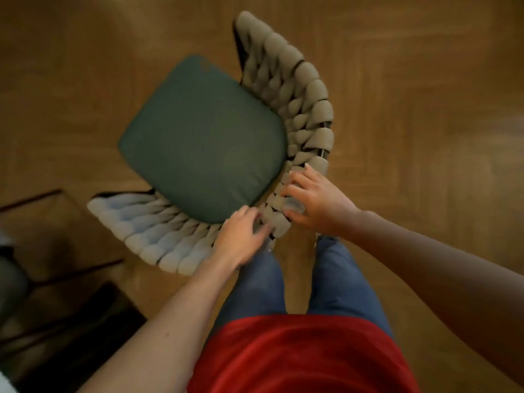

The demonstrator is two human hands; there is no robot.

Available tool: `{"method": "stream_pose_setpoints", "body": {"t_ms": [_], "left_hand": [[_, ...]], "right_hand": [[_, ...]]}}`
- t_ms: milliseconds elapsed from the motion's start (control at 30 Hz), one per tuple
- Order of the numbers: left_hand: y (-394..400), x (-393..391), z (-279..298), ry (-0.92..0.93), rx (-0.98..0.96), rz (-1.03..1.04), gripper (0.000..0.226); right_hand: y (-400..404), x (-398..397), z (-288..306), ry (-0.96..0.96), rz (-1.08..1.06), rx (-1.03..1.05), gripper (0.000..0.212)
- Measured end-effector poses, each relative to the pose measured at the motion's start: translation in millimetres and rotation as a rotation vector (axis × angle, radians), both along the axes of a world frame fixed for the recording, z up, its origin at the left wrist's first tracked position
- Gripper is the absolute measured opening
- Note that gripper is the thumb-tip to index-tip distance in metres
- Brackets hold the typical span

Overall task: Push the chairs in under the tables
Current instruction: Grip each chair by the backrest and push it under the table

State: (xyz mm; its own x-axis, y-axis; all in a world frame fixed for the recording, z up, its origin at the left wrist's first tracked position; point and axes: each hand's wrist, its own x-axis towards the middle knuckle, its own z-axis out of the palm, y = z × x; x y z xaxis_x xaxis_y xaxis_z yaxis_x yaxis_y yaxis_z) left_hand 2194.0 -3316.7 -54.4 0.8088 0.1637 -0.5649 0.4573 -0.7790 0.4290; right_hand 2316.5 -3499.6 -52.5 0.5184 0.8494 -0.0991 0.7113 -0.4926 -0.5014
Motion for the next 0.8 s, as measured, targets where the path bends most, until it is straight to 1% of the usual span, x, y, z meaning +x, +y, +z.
{"method": "stream_pose_setpoints", "body": {"t_ms": [67, 133, 200, 267, 367, 467, 600, 700, 800], "left_hand": [[-15.6, -16.0, -6.4, 0.072, -0.024, 0.105, 0.048], [-27.7, -30.1, -12.8, 0.108, -0.030, 0.180, 0.065], [-38.0, -37.8, -18.1, 0.122, 0.001, 0.201, 0.077], [-45.8, -40.3, -22.4, 0.113, 0.093, 0.184, 0.075], [-52.9, -40.0, -25.6, 0.077, 0.188, 0.214, 0.070], [-59.6, -44.0, -29.5, 0.040, 0.254, 0.221, 0.070], [-66.0, -43.7, -32.3, 0.011, 0.312, 0.252, 0.066], [-68.4, -40.1, -32.7, 0.002, 0.323, 0.288, 0.064], [-69.8, -34.7, -31.6, -0.003, 0.343, 0.356, 0.067]], "right_hand": [[-7.6, 11.0, -5.9, 0.004, 0.164, -0.077, 0.046], [-13.6, 17.2, -11.5, 0.011, 0.288, -0.177, 0.058], [-18.4, 21.7, -18.3, -0.022, 0.393, -0.253, 0.070], [-18.0, 25.7, -26.8, -0.060, 0.440, -0.265, 0.071], [-10.8, 28.9, -37.2, -0.090, 0.446, -0.225, 0.062], [-10.1, 30.7, -45.8, -0.123, 0.457, -0.175, 0.056], [-12.0, 37.3, -54.0, -0.175, 0.494, -0.080, 0.052], [-7.9, 42.9, -55.0, -0.176, 0.520, -0.073, 0.050], [0.6, 53.8, -54.7, -0.173, 0.570, -0.084, 0.053]]}}
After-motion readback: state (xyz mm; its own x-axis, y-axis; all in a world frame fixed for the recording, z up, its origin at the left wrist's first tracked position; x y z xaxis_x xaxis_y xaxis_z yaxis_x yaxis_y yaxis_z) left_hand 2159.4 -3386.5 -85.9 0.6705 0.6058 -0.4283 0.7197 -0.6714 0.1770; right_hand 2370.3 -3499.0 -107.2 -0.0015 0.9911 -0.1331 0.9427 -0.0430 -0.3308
